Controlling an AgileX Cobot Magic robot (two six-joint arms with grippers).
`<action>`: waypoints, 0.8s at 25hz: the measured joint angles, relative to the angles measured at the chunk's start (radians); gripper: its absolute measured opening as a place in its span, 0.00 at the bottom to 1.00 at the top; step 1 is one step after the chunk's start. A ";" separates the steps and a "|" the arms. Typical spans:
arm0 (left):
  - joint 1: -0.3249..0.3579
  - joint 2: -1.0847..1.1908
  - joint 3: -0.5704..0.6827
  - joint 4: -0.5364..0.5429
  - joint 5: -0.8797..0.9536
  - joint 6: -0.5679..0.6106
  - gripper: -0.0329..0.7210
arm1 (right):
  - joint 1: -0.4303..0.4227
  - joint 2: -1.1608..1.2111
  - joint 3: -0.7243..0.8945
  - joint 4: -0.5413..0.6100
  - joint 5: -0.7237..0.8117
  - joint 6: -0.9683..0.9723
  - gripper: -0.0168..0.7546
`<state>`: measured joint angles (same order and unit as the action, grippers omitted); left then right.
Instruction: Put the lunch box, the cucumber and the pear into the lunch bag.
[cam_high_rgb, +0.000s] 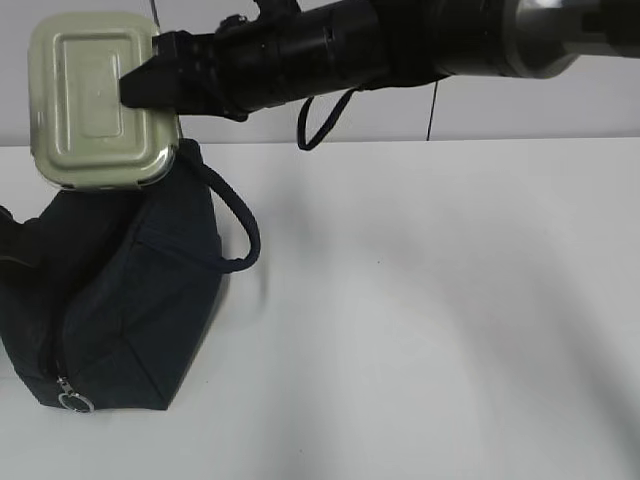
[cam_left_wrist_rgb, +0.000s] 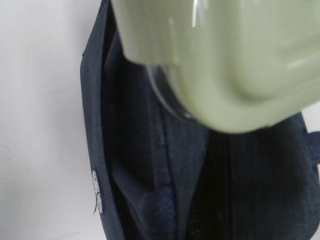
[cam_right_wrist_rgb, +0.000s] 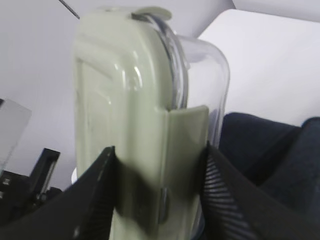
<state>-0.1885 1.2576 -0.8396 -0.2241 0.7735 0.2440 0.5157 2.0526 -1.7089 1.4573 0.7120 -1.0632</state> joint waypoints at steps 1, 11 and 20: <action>0.000 0.000 0.000 0.000 0.001 0.000 0.02 | 0.000 0.000 -0.015 0.006 0.005 0.000 0.48; 0.000 0.000 0.000 0.000 0.004 0.000 0.02 | 0.002 0.062 -0.042 0.011 0.041 -0.002 0.48; 0.000 0.000 0.000 0.006 0.012 0.000 0.02 | -0.007 0.072 -0.044 -0.209 0.127 0.054 0.48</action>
<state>-0.1885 1.2576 -0.8396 -0.2183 0.7853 0.2440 0.5090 2.1245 -1.7533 1.2484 0.8389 -1.0093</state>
